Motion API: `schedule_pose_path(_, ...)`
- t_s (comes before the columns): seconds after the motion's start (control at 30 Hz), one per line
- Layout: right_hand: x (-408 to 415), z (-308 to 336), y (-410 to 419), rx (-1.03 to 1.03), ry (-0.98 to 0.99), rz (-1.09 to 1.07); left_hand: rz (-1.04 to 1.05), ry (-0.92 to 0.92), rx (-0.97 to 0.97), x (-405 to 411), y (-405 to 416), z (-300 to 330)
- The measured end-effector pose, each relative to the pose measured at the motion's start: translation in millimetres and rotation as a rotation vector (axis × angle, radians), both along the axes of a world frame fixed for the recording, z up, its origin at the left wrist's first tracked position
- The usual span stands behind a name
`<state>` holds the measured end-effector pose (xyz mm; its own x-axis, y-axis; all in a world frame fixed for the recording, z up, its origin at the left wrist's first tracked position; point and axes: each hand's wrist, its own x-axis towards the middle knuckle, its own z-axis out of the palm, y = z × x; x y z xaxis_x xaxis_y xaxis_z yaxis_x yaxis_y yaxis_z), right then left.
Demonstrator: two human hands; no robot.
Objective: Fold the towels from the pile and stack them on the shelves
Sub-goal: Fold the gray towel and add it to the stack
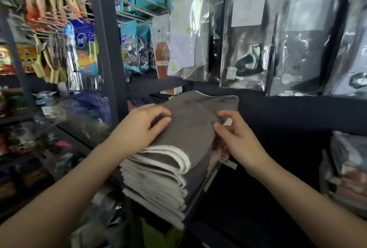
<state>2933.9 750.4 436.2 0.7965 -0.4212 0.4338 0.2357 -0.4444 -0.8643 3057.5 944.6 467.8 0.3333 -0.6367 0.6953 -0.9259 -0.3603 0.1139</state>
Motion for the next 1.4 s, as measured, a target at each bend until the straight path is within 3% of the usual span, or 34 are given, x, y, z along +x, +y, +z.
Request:
schedule_pose_path(0.1,-20.7,-0.9,16.7,-0.351,-0.022,0.004,-0.047,0.041,-0.086,7.8,31.3,-22.2)
schedule_pose_path(0.17,-31.9,-5.1,29.3,-0.577,-0.056,-0.013,-0.096,0.065,-0.019,14.8,49.4,-35.4)
schedule_pose_path(0.27,-36.3,-11.1,44.1,-1.011,-0.138,-0.210,-0.053,-0.133,0.127,27.9,64.6,-52.6)
schedule_pose_path(0.33,-33.3,-9.7,50.0,-1.100,-0.185,-0.305,-0.017,-0.304,0.099,35.8,64.6,-58.3)
schedule_pose_path(0.43,-23.1,-1.6,53.5,-0.934,-0.125,-0.316,0.062,-0.470,-0.007,40.8,59.3,-53.9)
schedule_pose_path(0.5,-13.5,0.9,53.9,-0.769,-0.083,-0.269,0.143,-0.465,-0.028,42.2,55.3,-46.0)
schedule_pose_path(0.6,-4.3,1.6,61.0,-0.630,-0.055,-0.272,0.180,-0.318,0.052,37.2,45.6,-30.6)
schedule_pose_path(0.7,-3.6,-1.5,64.7,-0.579,-0.041,-0.299,0.059,-0.146,0.064,17.3,41.9,-27.8)
schedule_pose_path(0.83,-5.3,-0.1,66.9,-0.539,-0.037,-0.298,-0.008,-0.170,0.103,-24.1,33.3,-31.8)
schedule_pose_path(0.93,-10.0,-1.6,69.9,-0.393,-0.085,-0.168,0.062,-0.029,0.035,-26.9,19.0,-28.5)
schedule_pose_path(1.03,-21.6,-16.0,68.5,-0.533,-0.084,-0.013,0.058,0.046,-0.089,-16.2,12.0,-24.4)
schedule_pose_path(1.17,-34.1,-39.0,59.5,-0.866,-0.116,0.015,-0.038,-0.220,-0.047,-15.6,4.7,-30.8)
schedule_pose_path(1.27,-38.4,-33.7,56.8,-0.591,-0.260,0.047,-0.120,-0.380,0.120,-7.9,0.9,-50.5)
schedule_pose_path(1.33,-35.5,-24.3,53.3,-0.338,-0.347,-0.047,-0.187,-0.367,0.183,-3.4,7.6,-61.8)
schedule_pose_path(1.4,-31.8,-16.3,47.1,-0.447,-0.346,-0.074,-0.248,-0.295,0.167,-0.9,18.6,-64.2)
